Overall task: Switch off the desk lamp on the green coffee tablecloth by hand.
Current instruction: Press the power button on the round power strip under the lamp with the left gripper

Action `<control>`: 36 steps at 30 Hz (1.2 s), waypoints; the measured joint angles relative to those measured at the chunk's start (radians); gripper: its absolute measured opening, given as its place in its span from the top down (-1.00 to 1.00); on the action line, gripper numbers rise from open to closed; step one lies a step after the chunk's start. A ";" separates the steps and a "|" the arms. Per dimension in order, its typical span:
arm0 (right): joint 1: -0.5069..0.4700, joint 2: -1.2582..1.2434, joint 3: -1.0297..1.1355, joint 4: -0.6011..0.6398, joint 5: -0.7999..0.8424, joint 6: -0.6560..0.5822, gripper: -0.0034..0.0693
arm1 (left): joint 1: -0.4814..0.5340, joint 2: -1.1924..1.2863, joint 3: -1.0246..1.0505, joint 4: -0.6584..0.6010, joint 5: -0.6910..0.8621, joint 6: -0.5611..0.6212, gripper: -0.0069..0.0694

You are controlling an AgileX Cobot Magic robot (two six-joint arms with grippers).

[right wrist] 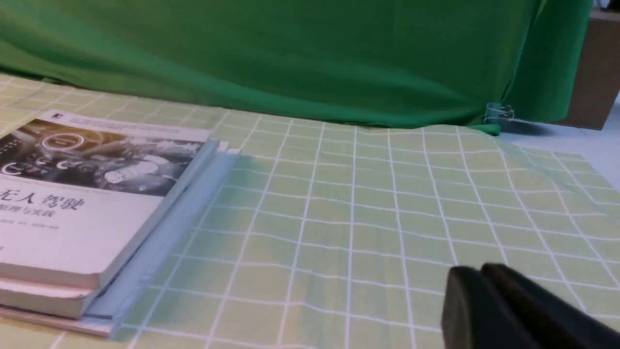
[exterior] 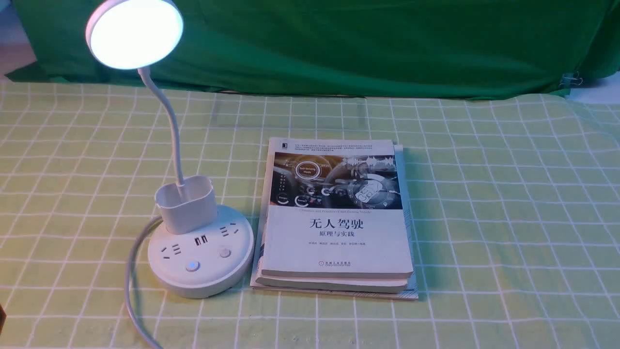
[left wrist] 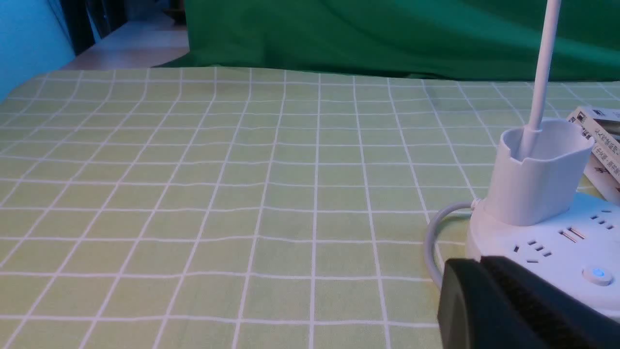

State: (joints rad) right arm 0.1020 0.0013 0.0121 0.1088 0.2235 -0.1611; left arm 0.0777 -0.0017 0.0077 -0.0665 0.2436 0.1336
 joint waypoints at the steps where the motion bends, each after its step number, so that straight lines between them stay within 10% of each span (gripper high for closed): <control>1: 0.000 0.000 0.000 0.000 0.000 0.000 0.82 | 0.000 0.000 0.000 0.000 0.000 0.000 0.82; 13: 0.000 0.000 0.000 0.000 0.002 0.000 0.82 | 0.000 0.000 0.000 -0.015 -0.029 -0.014 0.82; 20: 0.000 0.000 0.000 0.000 0.002 0.000 0.82 | -0.001 0.000 0.000 -0.398 -0.244 -0.272 0.82; 25: 0.000 0.000 0.000 0.000 0.002 0.000 0.82 | -0.001 0.000 -0.001 -0.435 -0.329 -0.337 0.81; 36: 0.000 0.000 0.000 0.000 0.002 0.000 0.82 | -0.002 0.427 -0.523 -0.278 0.360 -0.110 0.81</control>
State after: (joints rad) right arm 0.1020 0.0013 0.0121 0.1088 0.2257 -0.1611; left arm 0.0753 0.4248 -0.5156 -0.3441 0.6041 0.0235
